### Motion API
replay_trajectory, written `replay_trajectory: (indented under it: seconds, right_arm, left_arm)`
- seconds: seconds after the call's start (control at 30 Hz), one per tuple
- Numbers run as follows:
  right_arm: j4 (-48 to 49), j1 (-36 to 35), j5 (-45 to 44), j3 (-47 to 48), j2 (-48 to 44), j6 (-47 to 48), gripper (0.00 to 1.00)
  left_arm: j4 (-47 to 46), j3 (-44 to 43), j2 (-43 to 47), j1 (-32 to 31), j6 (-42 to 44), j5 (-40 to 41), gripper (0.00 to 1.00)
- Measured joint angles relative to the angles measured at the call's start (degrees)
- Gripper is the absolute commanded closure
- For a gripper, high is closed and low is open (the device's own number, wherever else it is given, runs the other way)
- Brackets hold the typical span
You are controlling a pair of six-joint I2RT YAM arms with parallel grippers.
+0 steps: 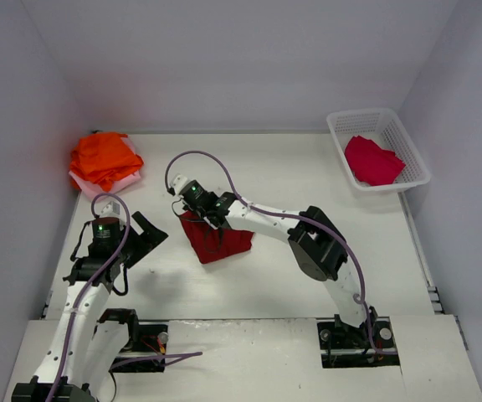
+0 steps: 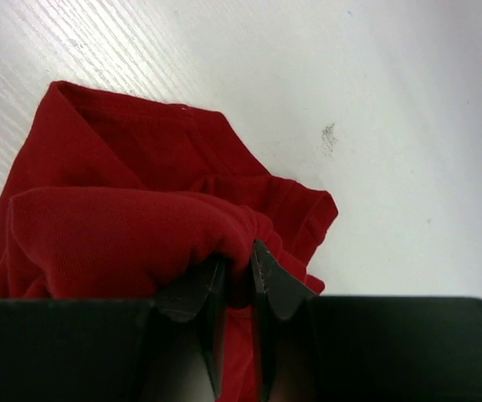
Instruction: Fold and stack the t-shirts
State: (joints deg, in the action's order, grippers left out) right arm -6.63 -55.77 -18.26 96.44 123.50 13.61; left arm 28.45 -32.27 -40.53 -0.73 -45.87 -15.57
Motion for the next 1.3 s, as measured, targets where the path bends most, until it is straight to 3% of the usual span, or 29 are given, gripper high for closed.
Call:
replay_trajectory:
  seconds: [0.07,0.1,0.17,0.3,0.67,0.9,1.1,1.3]
  right_arm:
    - [0.09,0.31,0.22,0.59,0.83,0.07,0.72]
    - [0.24,0.39,0.24,0.90,1.14,0.09,0.57]
    - [0.61,0.63,0.33,1.53,1.88,0.07,0.42]
    - [2.49,1.46,0.48,1.81,2.93,0.02,0.00]
    - [3.56,1.73,-2.78,0.31,0.79,0.20,0.00]
    - [1.20,-1.51,-8.15,-2.89,-12.02,-0.22,0.00]
    - [-0.48,-8.72,-13.18,-8.28,-24.98,-3.26,0.00]
    - [-4.22,-12.31,-15.47,-16.55,-28.48,-10.82,0.00]
  left_arm:
    - [-0.07,0.20,-0.15,0.00,-0.02,0.00,0.21]
    - [-0.11,0.22,-0.24,0.00,-0.04,0.00,0.21]
    - [-0.35,0.22,-0.42,0.00,-0.13,0.00,0.21]
    - [-0.66,0.24,-0.66,0.00,-0.22,0.00,0.21]
    - [-0.98,0.24,-0.92,0.00,-0.22,-0.02,0.21]
    - [-1.44,0.24,-0.98,0.00,-0.42,-0.04,0.21]
    - [-1.36,0.24,-0.83,0.00,-0.68,-0.07,0.21]
    - [-1.66,-0.02,-0.70,0.00,-1.09,-0.83,0.21]
